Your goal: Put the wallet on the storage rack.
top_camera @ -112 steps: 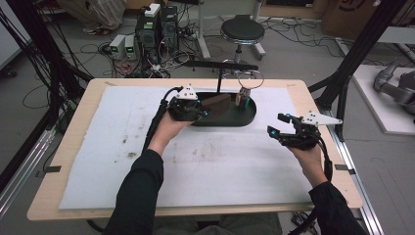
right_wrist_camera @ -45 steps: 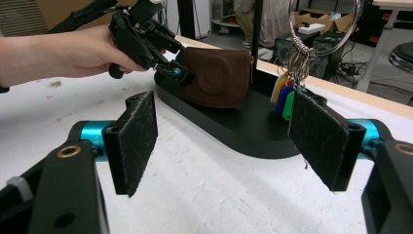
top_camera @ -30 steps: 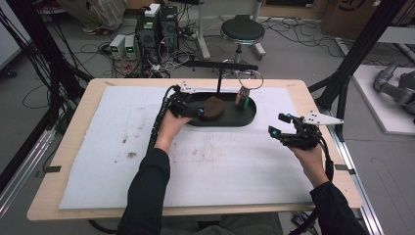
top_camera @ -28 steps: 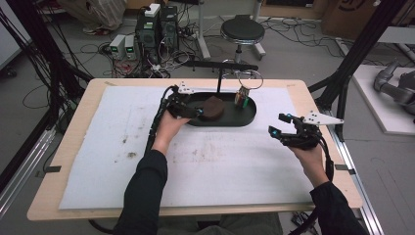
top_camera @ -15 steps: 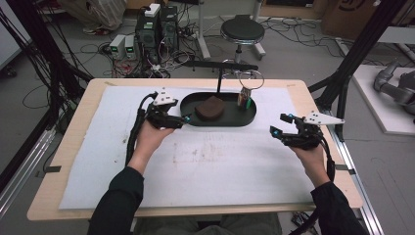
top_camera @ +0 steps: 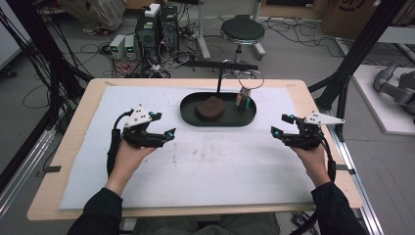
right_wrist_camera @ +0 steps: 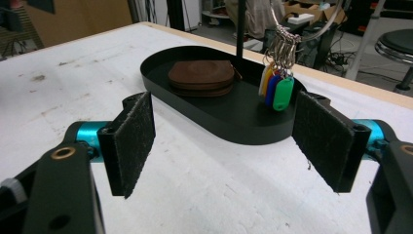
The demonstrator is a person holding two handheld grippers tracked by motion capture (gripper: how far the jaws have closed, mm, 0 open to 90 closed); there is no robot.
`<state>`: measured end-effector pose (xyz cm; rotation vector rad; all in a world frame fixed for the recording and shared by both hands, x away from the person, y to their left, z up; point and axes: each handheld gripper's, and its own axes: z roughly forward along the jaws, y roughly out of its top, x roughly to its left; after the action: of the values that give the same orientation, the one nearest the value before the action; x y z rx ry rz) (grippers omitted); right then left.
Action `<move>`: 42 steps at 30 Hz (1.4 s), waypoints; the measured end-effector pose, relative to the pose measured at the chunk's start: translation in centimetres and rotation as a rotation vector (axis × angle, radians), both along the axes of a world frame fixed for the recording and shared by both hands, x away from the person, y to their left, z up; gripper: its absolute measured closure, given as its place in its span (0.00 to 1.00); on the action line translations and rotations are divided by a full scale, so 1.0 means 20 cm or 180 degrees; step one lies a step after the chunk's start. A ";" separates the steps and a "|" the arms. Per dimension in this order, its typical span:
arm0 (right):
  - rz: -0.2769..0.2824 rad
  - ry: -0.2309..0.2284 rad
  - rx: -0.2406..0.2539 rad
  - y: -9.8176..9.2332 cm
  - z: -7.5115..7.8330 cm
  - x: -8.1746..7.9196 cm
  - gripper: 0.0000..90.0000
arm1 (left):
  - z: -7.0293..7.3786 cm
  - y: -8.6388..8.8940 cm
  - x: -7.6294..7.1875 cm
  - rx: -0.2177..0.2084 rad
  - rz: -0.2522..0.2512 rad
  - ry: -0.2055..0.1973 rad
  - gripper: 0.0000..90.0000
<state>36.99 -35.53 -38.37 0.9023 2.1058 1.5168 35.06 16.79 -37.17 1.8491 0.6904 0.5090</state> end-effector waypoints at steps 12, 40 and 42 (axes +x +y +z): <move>-0.0084 0.0088 0.0021 -0.05 -0.02 0.02 0.25 | -0.10 0.12 -0.03 -0.0171 0.0066 -0.0071 0.26; -0.0106 0.0195 -0.0057 -0.06 -0.06 0.06 0.22 | -0.16 0.22 -0.02 -0.0341 0.0241 -0.0112 0.26; -0.0118 0.0188 -0.0068 -0.06 -0.06 0.06 0.22 | -0.16 0.23 -0.02 -0.0343 0.0265 -0.0106 0.26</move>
<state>38.22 -36.71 -39.56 0.9841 2.1303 1.4635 34.62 21.29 -40.38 1.7132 0.7603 0.5448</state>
